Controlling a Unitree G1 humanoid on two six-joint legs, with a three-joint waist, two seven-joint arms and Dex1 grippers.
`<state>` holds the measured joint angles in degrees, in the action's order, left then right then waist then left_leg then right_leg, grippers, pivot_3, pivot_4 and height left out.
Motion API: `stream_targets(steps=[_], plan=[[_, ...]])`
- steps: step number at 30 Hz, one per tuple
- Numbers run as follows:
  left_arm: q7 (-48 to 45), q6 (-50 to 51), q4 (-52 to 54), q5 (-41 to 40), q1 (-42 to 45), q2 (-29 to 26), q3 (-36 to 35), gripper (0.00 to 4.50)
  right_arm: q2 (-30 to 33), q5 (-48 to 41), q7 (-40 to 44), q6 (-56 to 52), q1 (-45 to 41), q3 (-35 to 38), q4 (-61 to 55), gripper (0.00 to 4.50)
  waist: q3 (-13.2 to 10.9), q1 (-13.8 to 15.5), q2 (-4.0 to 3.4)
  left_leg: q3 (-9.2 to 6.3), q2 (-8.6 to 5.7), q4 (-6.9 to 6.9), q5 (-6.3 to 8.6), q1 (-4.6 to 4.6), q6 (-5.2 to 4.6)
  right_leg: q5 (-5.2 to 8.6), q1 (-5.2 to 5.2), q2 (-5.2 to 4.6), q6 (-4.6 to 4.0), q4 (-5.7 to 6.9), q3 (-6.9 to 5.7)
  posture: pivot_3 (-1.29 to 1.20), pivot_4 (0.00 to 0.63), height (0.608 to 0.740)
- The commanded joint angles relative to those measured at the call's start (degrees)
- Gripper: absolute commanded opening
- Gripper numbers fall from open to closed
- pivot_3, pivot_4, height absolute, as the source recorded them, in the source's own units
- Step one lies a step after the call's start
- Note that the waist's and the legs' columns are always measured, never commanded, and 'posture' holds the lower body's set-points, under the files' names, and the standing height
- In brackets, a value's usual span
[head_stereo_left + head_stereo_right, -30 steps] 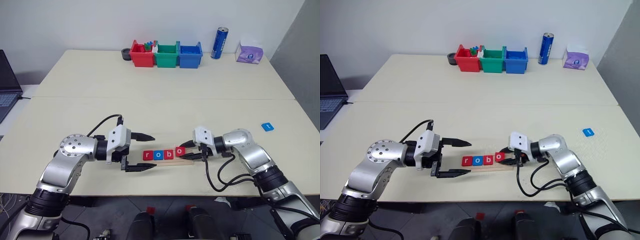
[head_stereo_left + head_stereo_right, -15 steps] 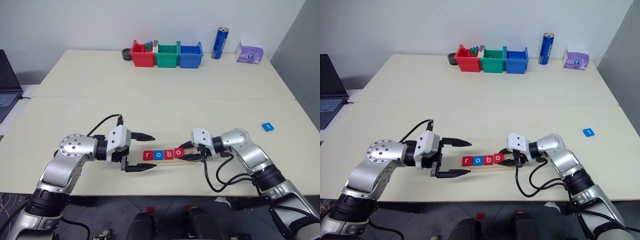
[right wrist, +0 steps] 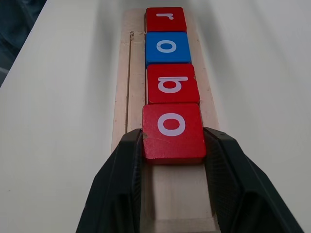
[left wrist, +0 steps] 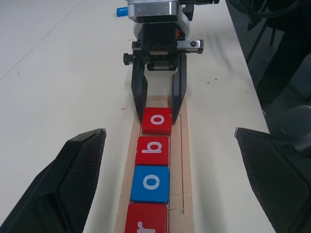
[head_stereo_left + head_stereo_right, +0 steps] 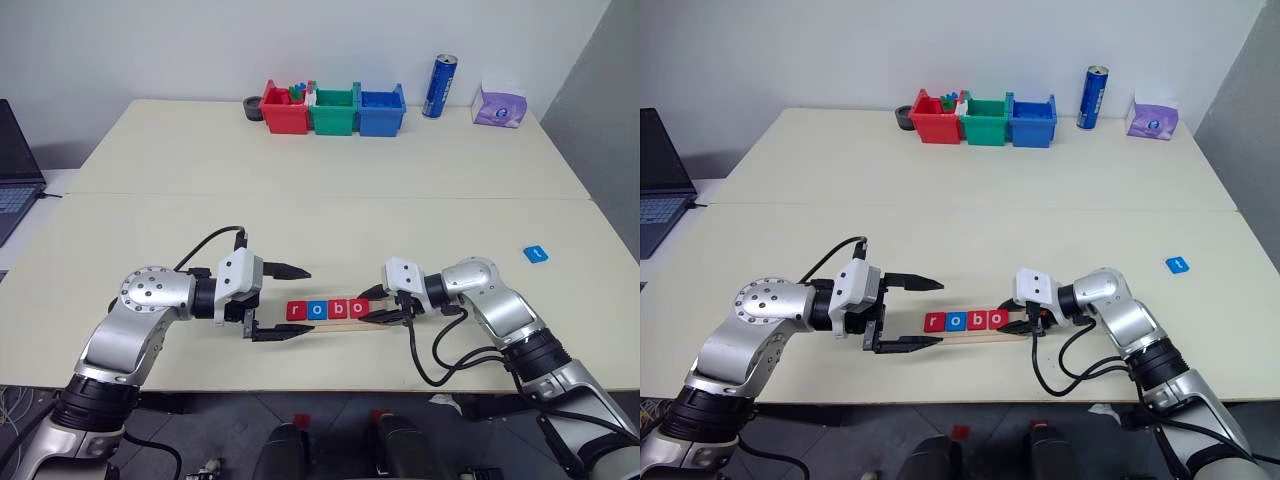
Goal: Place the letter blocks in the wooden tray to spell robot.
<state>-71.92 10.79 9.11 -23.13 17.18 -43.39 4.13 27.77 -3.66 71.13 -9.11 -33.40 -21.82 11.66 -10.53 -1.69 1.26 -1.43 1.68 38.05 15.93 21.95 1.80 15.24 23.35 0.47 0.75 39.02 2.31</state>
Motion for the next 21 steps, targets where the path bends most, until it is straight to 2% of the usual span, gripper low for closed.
stream_targets(steps=[1, 5, 6, 17, 21], plan=[[0.2, -0.8, 1.3, 0.1, 1.0, 0.0, -0.6, 4.50, -0.3, -0.5, 0.6, 1.2, -1.3, 0.5, -0.5, 2.80, 0.0, 0.0, 0.00, 0.00, 0.00, 0.00, 0.00, 0.00, 0.00, 0.00, 0.00, 0.00, 0.00, 0.00, 0.00, 0.00, 0.150, 0.740], [0.4, -0.7, 1.3, 0.2, 1.3, 0.3, -0.3, 4.50, -0.5, -0.4, 0.2, 1.3, -1.6, 0.8, -0.2, 4.25, 0.0, 0.0, 0.00, 0.00, 0.00, 0.00, 0.00, 0.00, 0.00, 0.00, 0.00, 0.00, 0.00, 0.00, 0.00, 0.00, 0.150, 0.740], [0.4, -0.7, 1.3, 0.3, 1.3, 0.4, -0.3, 4.50, -0.6, -0.4, 0.1, 1.2, -1.8, 0.9, 0.0, 4.46, 0.0, 0.0, 0.00, 0.00, 0.00, 0.00, 0.00, 0.00, 0.00, 0.00, 0.00, 0.00, 0.00, 0.00, 0.00, 0.00, 0.150, 0.740], [0.5, -0.9, 1.4, 0.6, 1.4, 1.1, -0.1, 4.50, 0.0, -5.5, 0.6, -5.7, -2.1, 4.6, -3.8, 4.46, 0.0, 0.0, 0.00, 0.00, 0.00, 0.00, 0.00, 0.00, 0.00, 0.00, 0.00, -0.01, 0.00, 0.00, 0.00, 0.00, 0.150, 0.740], [0.5, -0.9, 1.6, 0.6, 1.2, 1.2, -0.1, 4.50, 1.8, -8.5, 2.3, -8.9, 0.8, 5.1, -9.5, 3.54, 0.0, 0.0, 0.00, -0.04, 0.00, 0.00, 0.00, 0.01, 0.00, 0.00, 0.00, -0.01, 0.00, 0.01, 0.01, 0.00, 0.150, 0.740]])
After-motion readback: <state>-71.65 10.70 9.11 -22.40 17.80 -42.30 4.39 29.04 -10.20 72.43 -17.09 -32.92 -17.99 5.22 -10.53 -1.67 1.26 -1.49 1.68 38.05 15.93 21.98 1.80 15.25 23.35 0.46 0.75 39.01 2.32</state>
